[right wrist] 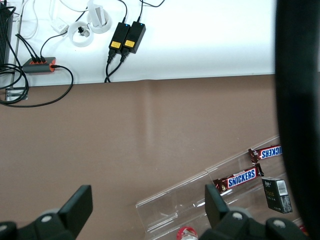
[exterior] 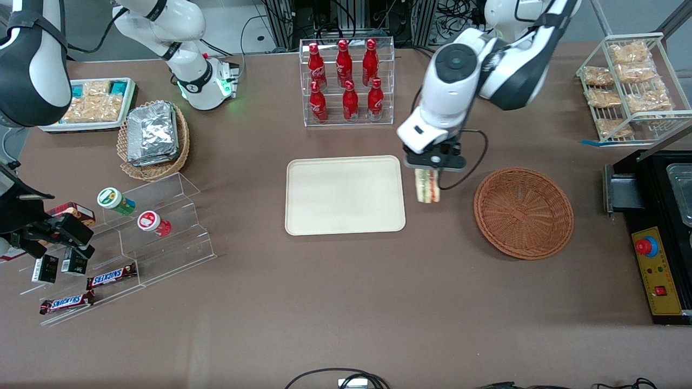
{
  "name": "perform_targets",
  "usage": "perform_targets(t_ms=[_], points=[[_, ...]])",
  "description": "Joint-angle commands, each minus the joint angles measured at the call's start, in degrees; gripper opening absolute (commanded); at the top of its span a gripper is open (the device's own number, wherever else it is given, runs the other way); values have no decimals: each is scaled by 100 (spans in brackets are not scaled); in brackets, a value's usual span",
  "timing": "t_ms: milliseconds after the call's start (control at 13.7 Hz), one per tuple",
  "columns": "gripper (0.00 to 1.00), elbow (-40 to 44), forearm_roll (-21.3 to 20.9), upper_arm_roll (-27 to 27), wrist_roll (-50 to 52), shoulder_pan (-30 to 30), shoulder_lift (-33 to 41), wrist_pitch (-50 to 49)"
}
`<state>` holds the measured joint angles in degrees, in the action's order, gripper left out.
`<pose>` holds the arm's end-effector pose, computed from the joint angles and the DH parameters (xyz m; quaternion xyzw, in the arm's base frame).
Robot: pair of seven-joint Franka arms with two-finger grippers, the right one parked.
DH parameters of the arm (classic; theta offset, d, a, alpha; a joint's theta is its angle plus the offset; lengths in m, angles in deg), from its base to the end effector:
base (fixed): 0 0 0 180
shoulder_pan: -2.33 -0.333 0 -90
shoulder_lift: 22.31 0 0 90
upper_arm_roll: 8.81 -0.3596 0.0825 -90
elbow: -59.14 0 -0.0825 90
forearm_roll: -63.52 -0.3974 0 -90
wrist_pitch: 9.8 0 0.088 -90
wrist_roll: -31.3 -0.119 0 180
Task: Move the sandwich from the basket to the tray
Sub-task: 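Carry the sandwich over the cream tray and lower it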
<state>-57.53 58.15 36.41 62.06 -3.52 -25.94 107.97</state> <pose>0.4485 -0.3530 0.4452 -0.9950 0.0971 -0.0007 0.0223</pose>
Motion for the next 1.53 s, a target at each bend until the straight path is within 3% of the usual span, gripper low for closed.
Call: perform_targets(t_ms=[0, 292, 584, 1168, 1460], points=[[0, 214, -455, 399, 245, -30, -646, 89], [0, 223, -886, 646, 833, -22, -1358, 396], [0, 302, -1378, 611, 1431, 409, -1974, 554], [0, 328, -3056, 594, 2978, 778, -3161, 959], [5, 329, -3435, 567, 3102, 901, -3478, 959]])
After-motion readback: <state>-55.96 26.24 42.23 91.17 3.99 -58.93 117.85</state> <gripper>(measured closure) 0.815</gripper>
